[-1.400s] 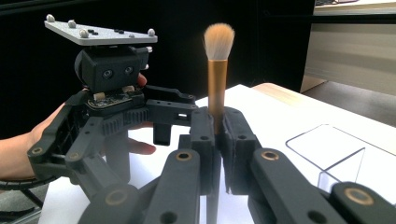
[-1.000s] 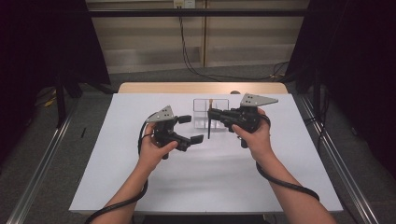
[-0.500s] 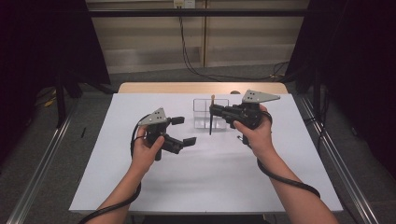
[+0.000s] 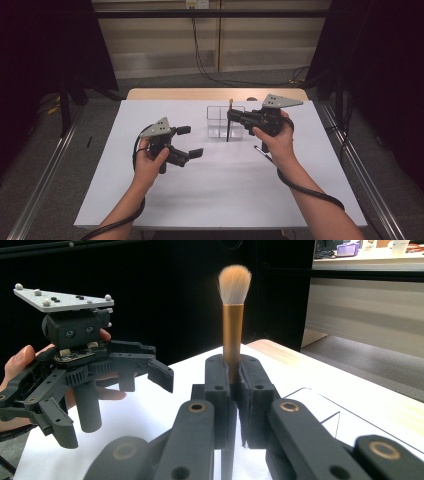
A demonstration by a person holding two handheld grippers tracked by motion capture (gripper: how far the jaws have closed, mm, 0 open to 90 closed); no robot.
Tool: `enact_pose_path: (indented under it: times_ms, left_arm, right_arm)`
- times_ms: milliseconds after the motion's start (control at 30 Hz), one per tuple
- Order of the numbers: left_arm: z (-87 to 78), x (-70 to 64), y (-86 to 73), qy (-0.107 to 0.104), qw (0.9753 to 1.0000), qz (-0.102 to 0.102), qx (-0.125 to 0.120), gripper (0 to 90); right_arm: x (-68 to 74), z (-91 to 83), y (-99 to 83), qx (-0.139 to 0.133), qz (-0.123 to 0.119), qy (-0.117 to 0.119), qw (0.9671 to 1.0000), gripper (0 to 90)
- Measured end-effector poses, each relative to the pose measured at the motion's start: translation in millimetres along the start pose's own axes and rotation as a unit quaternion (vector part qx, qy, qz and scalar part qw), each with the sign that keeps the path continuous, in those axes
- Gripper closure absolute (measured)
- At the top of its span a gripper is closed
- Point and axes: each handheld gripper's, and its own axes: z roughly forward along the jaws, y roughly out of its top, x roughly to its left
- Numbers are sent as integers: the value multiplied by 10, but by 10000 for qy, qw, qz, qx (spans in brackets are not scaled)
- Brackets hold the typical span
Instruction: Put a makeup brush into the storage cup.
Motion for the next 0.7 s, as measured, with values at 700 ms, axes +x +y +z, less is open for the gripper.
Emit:
enact_pose_path:
  times_ms: [700]
  left_arm:
    - [-352, 29, -94, 200, 9998, 59, -13, 0]
  right_arm:
    - [-67, 19, 29, -58, -57, -108, 9999, 843]
